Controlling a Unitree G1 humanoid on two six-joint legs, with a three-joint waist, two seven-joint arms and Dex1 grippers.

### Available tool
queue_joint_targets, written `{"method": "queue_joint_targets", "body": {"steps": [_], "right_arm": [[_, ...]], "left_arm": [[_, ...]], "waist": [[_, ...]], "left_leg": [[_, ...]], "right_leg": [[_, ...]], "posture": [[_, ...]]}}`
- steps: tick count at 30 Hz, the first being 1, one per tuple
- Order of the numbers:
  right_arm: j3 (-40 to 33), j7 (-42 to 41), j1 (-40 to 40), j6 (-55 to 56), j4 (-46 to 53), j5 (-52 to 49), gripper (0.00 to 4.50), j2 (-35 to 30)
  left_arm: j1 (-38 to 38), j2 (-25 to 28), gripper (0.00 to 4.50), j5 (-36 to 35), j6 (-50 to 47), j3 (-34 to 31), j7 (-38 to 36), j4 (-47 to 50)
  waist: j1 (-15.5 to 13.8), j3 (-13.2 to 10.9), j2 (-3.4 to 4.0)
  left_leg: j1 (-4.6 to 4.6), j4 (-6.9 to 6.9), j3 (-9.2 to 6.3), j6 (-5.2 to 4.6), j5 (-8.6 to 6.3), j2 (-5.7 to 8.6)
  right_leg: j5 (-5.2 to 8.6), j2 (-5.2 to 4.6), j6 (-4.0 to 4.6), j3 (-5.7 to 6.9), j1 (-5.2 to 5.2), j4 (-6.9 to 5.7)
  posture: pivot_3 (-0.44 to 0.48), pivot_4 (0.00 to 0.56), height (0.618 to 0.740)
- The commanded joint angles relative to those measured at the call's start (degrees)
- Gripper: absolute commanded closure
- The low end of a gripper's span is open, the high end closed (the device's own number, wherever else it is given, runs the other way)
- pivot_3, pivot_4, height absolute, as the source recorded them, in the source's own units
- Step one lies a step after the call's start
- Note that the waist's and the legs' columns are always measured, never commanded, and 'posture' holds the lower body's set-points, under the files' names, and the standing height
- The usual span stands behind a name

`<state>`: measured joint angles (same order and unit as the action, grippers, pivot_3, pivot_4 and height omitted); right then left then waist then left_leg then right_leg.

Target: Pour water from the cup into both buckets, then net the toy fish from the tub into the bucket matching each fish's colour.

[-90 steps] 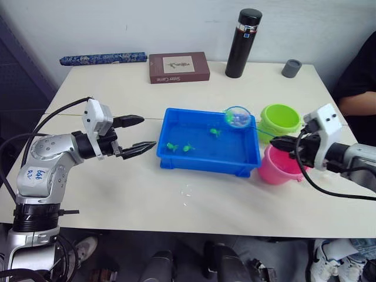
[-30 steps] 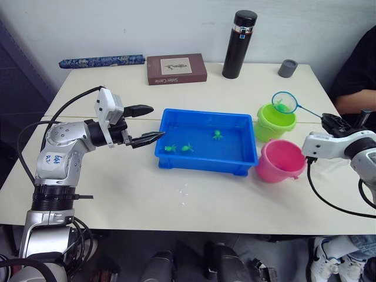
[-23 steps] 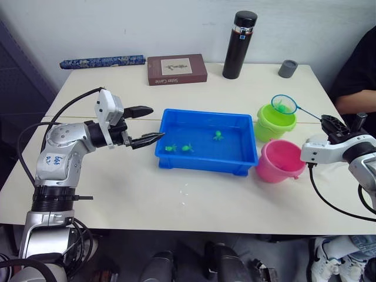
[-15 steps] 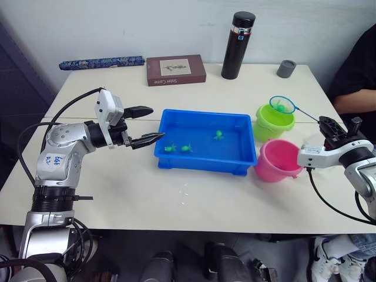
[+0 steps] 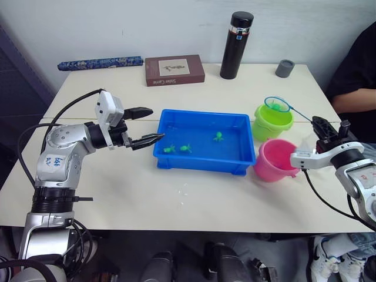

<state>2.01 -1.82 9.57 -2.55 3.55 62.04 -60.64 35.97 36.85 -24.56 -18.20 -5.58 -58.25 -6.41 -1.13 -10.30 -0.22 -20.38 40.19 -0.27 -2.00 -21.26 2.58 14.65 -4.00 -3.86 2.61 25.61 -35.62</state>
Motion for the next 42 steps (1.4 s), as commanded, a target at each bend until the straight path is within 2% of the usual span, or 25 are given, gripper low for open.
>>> {"method": "queue_joint_targets", "body": {"steps": [1, 11, 14, 19, 22, 26, 29, 34, 37, 42], "right_arm": [[-1.35, 0.09, 0.82, -1.19, 0.14, 0.94, 4.5, -0.09], [-1.56, -0.73, 0.98, -1.69, 0.42, 0.85, 4.5, 0.29], [-2.74, -1.34, 1.44, -0.58, 1.75, -1.83, 4.5, 0.51], [-5.65, -14.4, 4.33, 6.17, 6.51, -23.29, 4.5, 1.9], [-7.77, -25.1, 5.83, 3.61, 9.3, -35.7, 4.5, 2.74], [-9.09, -42.79, 11.06, -14.36, 16.64, -56.88, 4.5, 5.4], [-8.99, -48.52, 16.02, -27.97, 19.63, -66.93, 4.5, 6.93], [-6.39, -52.02, 24.62, -47.67, 22.14, -78.12, 4.5, 7.64], [-4.56, -50.81, 28.06, -59.54, 24.93, -82.72, 4.5, 8.62], [-7.55, -47.24, 29.22, -77.1, 29.09, -90.41, 4.5, 12.88]], "left_arm": [[-0.11, 0.72, 0.03, -0.56, 0.07, -1.2, 0.38, 2.69], [-0.24, 0.62, 0.03, -0.54, -0.17, -1.2, 0.62, 3.04], [-0.31, 0.72, 0.03, -0.6, -0.3, -1.25, 0.63, 3.15], [-0.85, 1.83, 0.03, -1.49, -1.27, -1.96, -0.37, 3.43], [-0.91, 2.25, 0.03, -1.85, -1.75, -2.28, -0.88, 3.44], [-0.67, 2.82, 0.03, -1.94, -1.78, -2.31, -1.5, 2.93], [-0.62, 2.77, 0.03, -1.88, -1.68, -2.31, -1.59, 2.91], [-1.26, 2.22, 0.03, -1.95, -1.62, -2.65, -0.52, 3.87], [-2.8, 1.58, 0.03, -1.96, -1.55, -2.88, 0.96, 5.7], [-5.46, 0.54, 0.03, -2.33, -1.78, -3.35, 3.32, 8.39]], "waist": [[0.0, 0.0, 0.0], [0.0, 0.0, 0.0], [0.0, 0.0, 0.0], [0.69, 0.0, 0.0], [1.13, 0.0, -0.01], [1.12, -0.01, -0.01], [1.12, -0.01, -0.01], [1.02, -0.01, -0.01], [0.98, -0.01, -0.01], [0.52, 0.0, -0.01]], "left_leg": [[0.0, 0.0, 0.0, 0.0, 0.0, 0.0], [0.01, 0.0, 0.01, 0.0, 0.0, 0.0], [0.01, 0.0, 0.0, 0.0, 0.0, 0.0], [0.03, 0.0, 0.0, 0.01, 0.01, -0.03], [0.07, -0.01, -0.05, 0.02, 0.01, -0.06], [0.07, 0.0, -0.06, 0.01, 0.01, -0.08], [0.08, 0.0, -0.1, 0.01, 0.01, -0.12], [0.06, -0.01, -0.19, 0.01, 0.01, -0.1], [0.04, -0.03, -0.23, 0.01, 0.01, -0.1], [0.0, -0.04, -0.27, 0.01, 0.01, -0.09]], "right_leg": [[0.0, 0.0, 0.0, 0.0, 0.0, 0.0], [0.0, 0.0, 0.0, -0.01, 0.0, -0.01], [0.0, 0.0, 0.0, -0.01, 0.0, -0.01], [0.0, 0.03, 0.0, 0.0, -0.01, -0.02], [0.0, 0.05, 0.0, 0.03, -0.07, 0.0], [0.0, 0.04, 0.0, 0.04, -0.1, 0.01], [-0.01, 0.03, 0.02, 0.05, -0.1, 0.0], [0.0, -0.02, 0.04, 0.08, -0.1, 0.04], [0.01, -0.06, 0.06, 0.11, -0.09, 0.06], [0.01, -0.09, 0.06, 0.15, -0.07, 0.07]], "posture": [[0.0, 0.15, 0.739], [0.0, 0.15, 0.739], [0.0, 0.15, 0.739], [0.0, 0.15, 0.739], [0.0, 0.15, 0.739], [0.0, 0.15, 0.739], [0.0, 0.15, 0.739], [0.0, 0.15, 0.739], [0.0, 0.15, 0.739], [0.0, 0.15, 0.739]]}}
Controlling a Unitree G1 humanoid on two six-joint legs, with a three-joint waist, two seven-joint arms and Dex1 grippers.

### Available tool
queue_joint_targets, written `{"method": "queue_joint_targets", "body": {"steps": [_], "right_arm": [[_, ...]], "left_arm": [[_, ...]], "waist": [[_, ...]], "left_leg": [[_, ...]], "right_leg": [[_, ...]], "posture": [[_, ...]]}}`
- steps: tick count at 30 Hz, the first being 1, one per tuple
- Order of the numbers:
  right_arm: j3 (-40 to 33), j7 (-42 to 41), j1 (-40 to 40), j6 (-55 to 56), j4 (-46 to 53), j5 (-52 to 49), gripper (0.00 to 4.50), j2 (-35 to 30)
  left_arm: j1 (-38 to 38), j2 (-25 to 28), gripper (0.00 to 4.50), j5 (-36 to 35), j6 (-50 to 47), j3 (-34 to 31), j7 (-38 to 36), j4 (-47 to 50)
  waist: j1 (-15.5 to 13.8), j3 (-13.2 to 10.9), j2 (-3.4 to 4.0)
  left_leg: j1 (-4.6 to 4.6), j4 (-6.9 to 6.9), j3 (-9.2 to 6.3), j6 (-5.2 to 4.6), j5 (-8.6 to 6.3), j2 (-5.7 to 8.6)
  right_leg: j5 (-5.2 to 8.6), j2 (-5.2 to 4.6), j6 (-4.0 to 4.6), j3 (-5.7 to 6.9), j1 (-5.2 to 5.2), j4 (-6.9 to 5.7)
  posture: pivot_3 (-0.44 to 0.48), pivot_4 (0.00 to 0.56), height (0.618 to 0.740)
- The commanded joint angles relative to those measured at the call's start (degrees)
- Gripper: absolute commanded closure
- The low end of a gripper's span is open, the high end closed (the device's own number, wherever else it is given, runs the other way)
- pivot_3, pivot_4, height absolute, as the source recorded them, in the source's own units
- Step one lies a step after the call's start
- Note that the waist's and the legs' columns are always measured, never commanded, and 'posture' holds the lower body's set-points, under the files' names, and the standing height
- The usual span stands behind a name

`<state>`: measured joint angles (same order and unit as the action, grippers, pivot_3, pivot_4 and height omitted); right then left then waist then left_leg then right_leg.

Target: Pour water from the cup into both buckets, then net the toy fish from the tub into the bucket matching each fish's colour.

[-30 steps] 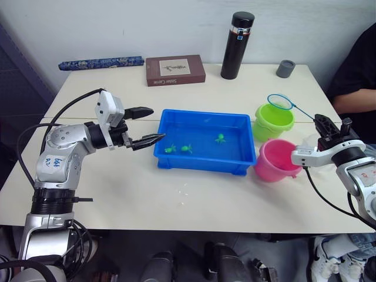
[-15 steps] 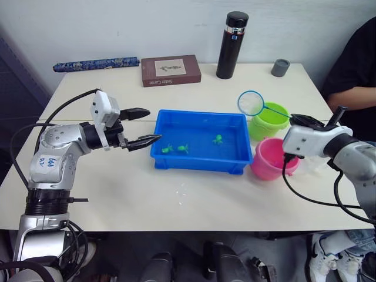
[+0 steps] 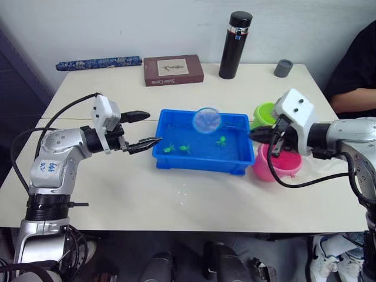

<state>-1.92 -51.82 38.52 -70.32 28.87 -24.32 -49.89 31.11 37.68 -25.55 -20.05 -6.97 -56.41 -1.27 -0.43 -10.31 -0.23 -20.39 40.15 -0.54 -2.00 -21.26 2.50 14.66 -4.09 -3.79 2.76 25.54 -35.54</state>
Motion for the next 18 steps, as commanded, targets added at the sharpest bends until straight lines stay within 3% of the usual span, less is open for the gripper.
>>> {"method": "queue_joint_targets", "body": {"steps": [1, 7, 10, 18], "right_arm": [[-4.66, 4.7, -0.81, -10.65, 4.97, -4.0, 4.5, 3.33], [-3.67, 14.49, -3.57, -21.89, 6.54, -2.51, 4.5, 8.34], [-3.86, 19.48, -3.32, -22.18, 4.45, -2.71, 4.5, 12.7], [-4.54, 29.61, -5.33, -22.18, 0.99, -10.65, 4.5, 16.39]], "left_arm": [[-0.89, -0.59, 0.03, -1.49, -0.01, -2.11, 1.99, 3.59], [-1.96, -2.65, 0.03, -1.82, -0.27, -1.2, 3.95, 5.09], [-1.7, -3.42, 0.03, -1.16, -0.14, -0.3, 4.47, 5.27], [-4.04, -3.37, 0.03, -2.12, -2.42, 0.29, 5.51, 9.86]], "waist": [[-0.34, 0.0, 0.0], [-1.02, 0.0, 0.0], [-0.93, 0.02, -0.03], [-0.82, 0.02, -0.03]], "left_leg": [[0.0, 0.0, 0.0, 0.0, 0.0, 0.0], [-0.03, 0.0, -0.02, -0.01, 0.0, 0.08], [-0.02, 0.0, -0.03, -0.02, 0.01, 0.1], [-0.03, -0.05, -0.03, -0.01, 0.02, 0.11]], "right_leg": [[0.0, 0.0, 0.0, 0.0, 0.0, 0.0], [0.0, -0.07, 0.0, 0.01, 0.01, 0.01], [0.0, -0.08, 0.0, 0.03, 0.01, -0.01], [0.0, -0.07, 0.0, 0.04, 0.04, -0.01]], "posture": [[0.0, 0.15, 0.739], [0.0, 0.15, 0.739], [0.0, 0.15, 0.739], [0.0, 0.15, 0.739]]}}
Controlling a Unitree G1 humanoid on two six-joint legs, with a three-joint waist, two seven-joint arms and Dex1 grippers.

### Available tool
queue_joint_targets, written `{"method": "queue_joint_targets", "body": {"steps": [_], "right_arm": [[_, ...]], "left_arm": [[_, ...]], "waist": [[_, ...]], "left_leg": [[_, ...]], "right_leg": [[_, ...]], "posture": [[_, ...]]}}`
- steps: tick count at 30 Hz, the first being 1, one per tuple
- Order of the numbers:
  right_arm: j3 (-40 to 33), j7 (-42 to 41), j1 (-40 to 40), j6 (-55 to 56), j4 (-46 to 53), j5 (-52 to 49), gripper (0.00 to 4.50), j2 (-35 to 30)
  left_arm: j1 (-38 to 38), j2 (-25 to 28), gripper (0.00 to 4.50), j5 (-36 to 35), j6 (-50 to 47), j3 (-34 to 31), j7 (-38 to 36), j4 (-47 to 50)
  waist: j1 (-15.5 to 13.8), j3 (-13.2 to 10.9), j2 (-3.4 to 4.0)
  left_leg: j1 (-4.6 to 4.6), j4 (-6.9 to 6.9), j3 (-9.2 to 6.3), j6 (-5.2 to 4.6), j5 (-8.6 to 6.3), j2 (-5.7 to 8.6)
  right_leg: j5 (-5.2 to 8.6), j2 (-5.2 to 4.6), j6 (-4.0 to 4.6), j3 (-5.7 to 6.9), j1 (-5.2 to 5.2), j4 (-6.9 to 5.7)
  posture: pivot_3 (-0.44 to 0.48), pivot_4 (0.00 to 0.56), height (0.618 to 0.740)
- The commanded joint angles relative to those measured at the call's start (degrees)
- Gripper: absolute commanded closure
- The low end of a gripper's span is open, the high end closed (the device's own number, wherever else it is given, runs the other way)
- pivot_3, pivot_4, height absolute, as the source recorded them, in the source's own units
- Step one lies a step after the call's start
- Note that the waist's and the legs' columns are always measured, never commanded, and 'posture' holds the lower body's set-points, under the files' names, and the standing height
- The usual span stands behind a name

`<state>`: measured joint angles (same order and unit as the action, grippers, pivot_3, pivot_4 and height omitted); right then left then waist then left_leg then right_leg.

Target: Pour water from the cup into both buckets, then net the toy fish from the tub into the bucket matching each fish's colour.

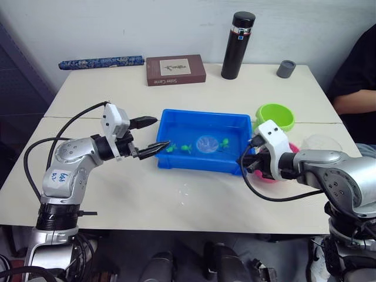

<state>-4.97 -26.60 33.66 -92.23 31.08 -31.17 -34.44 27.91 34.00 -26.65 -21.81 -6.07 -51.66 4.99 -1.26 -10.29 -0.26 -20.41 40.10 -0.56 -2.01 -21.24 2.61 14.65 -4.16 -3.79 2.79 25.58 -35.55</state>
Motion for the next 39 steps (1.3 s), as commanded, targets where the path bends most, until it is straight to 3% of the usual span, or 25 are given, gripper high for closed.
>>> {"method": "queue_joint_targets", "body": {"steps": [1, 13, 26, 39], "right_arm": [[-1.43, 6.29, -0.47, -0.27, -2.31, -5.03, 4.5, 1.56], [-2.17, 29.81, 4.55, -0.27, -18.28, -21.99, 4.5, 5.74], [-0.99, 54.7, 16.75, -0.27, -37.98, -45.33, 4.5, 0.73], [0.57, 64.72, 18.81, -0.27, -40.34, -59.41, 4.5, -3.09]], "left_arm": [[-1.11, 0.25, 0.03, -1.04, -0.84, -0.66, 0.97, 3.98], [-2.18, 0.03, 0.03, -1.34, -1.82, -1.31, 2.61, 5.77], [-2.44, 0.33, 0.03, -1.36, -1.52, -2.07, 3.44, 5.95], [-2.45, 0.32, 0.03, -1.52, -1.72, -2.13, 3.62, 6.06]], "waist": [[0.02, 0.0, 0.0], [1.09, 0.11, -0.17], [1.26, 0.1, -0.16], [1.28, 0.08, -0.13]], "left_leg": [[0.0, 0.0, -0.01, 0.0, 0.0, 0.0], [0.13, 0.01, 0.01, -0.03, 0.04, -0.01], [0.02, -0.07, -0.03, -0.09, 0.18, 0.01], [-0.12, -0.19, -0.07, -0.14, 0.16, -0.01]], "right_leg": [[0.0, 0.0, 0.0, 0.0, -0.01, -0.01], [-0.01, -0.01, 0.02, -0.04, -0.12, -0.01], [-0.07, -0.15, 0.14, 0.03, -0.05, 0.01], [-0.08, -0.14, 0.12, 0.12, 0.0, 0.23]], "posture": [[0.0, 0.15, 0.739], [0.0, 0.15, 0.739], [0.0, 0.15, 0.739], [0.0, 0.15, 0.739]]}}
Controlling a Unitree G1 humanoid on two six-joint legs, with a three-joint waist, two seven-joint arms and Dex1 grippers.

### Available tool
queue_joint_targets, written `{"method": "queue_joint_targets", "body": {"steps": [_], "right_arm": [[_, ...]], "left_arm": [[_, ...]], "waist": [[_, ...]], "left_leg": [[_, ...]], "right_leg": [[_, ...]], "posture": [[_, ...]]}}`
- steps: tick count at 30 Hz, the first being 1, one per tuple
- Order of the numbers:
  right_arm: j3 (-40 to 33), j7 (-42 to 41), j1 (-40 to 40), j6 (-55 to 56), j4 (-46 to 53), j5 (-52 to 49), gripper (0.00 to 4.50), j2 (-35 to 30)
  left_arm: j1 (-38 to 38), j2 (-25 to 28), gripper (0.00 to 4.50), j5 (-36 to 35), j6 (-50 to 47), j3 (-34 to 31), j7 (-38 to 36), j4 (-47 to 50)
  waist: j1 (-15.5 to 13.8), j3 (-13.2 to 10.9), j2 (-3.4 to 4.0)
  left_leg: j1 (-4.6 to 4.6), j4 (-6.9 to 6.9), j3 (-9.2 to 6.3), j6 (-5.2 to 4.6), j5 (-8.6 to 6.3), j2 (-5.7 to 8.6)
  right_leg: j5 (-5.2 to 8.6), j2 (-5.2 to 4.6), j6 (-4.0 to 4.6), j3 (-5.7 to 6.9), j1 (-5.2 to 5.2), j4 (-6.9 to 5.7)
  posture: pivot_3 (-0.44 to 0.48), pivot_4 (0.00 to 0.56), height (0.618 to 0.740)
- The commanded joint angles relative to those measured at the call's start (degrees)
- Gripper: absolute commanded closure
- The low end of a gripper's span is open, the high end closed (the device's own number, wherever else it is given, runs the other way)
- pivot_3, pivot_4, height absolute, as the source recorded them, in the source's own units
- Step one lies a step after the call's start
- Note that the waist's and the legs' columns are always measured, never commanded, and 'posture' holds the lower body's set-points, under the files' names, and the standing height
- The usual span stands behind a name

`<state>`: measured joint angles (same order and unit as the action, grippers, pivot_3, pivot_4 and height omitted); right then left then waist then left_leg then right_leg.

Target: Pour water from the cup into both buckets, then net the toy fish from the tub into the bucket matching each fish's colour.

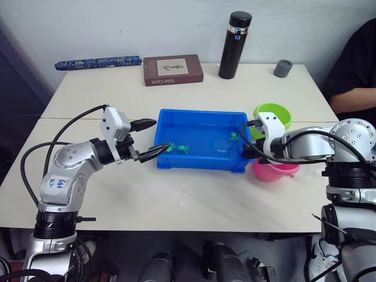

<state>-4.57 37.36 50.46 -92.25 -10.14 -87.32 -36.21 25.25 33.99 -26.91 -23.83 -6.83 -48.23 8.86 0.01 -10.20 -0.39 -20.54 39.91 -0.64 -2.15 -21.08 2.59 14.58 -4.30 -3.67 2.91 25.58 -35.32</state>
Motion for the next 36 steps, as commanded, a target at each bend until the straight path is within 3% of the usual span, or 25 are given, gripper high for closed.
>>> {"method": "queue_joint_targets", "body": {"steps": [1, 18, 26, 36], "right_arm": [[0.56, 0.72, 2.39, -0.25, 1.15, -4.18, 4.5, -1.61], [16.1, 13.08, 3.85, 13.06, 0.37, -25.15, 4.5, -10.48], [18.05, 16.56, 5.88, 17.53, -1.34, -23.1, 4.5, -8.31], [14.2, 14.74, 5.16, 18.08, 1.99, -15.61, 4.5, -7.3]], "left_arm": [[0.3, 0.32, 0.03, -1.26, 0.31, -1.35, 0.17, 2.11], [0.31, 0.28, 0.03, -1.48, 0.24, -1.67, 0.42, 1.96], [0.19, 0.31, 0.03, -1.51, 0.19, -1.67, 0.88, 2.25], [0.57, 0.8, 0.03, -1.5, 0.25, -1.73, 0.53, 1.66]], "waist": [[0.01, -0.01, 0.01], [-0.03, -0.02, 0.04], [0.05, -0.03, 0.05], [-0.15, -0.04, 0.07]], "left_leg": [[0.0, 0.0, 0.0, 0.0, 0.0, 0.0], [-0.12, -0.2, -0.12, -0.03, 0.0, -0.01], [-0.13, -0.2, -0.12, -0.04, 0.01, -0.03], [-0.45, -0.17, -0.31, -0.05, 0.01, -0.04]], "right_leg": [[0.0, 0.0, 0.0, 0.0, 0.0, 0.01], [-0.02, 0.0, -0.04, 0.14, 0.0, 0.5], [-0.02, 0.0, -0.04, 0.15, 0.0, 0.59], [-0.07, 0.0, -0.13, 0.32, 0.09, 0.61]], "posture": [[0.0, 0.15, 0.739], [0.0, 0.15, 0.739], [0.0, 0.15, 0.739], [0.0, 0.15, 0.739]]}}
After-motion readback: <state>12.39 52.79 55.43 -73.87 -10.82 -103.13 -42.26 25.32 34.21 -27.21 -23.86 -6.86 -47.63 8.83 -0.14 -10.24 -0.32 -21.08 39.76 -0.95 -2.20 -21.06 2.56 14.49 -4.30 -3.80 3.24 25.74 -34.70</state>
